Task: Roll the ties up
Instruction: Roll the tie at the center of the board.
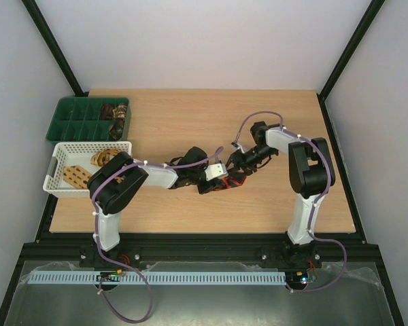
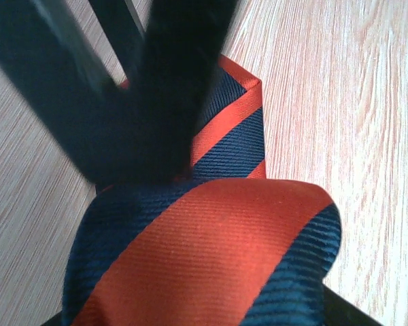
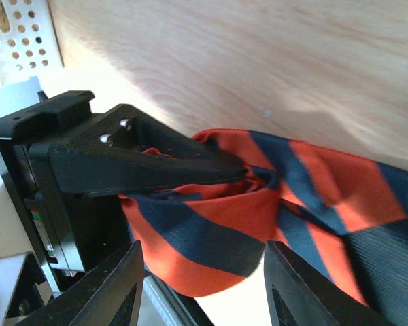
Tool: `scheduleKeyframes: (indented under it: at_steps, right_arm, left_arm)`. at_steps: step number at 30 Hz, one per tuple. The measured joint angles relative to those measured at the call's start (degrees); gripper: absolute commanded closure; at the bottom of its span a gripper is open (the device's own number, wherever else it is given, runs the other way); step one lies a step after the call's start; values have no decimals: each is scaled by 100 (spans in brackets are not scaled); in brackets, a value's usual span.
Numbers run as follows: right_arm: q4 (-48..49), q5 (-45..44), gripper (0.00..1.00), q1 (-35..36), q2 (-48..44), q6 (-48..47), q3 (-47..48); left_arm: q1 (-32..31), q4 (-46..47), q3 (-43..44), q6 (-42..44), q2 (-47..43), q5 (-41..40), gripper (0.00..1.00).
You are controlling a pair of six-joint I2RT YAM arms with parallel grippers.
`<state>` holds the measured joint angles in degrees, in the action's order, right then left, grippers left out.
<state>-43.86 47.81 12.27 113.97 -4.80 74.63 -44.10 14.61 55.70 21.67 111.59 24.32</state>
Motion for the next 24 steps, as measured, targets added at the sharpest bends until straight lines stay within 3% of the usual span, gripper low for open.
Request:
scheduleKeyframes:
  at_steps: [3,11,17,24]
  right_arm:
    - [2,70,53,219,-4,15,-2]
    - [179,-85,98,420,50,219,-109]
    - [177,-151,99,249,116,256,-140]
    - [339,-586,99,-122,125,136,-437]
  left_arm:
    - [-4,-72,37,0,0,-20,58]
    - [-15,-151,50,24,0,-79,51]
    - [-13,-280,107,83,0,-42,30]
    - [-13,-448,435,-33,0,245,26]
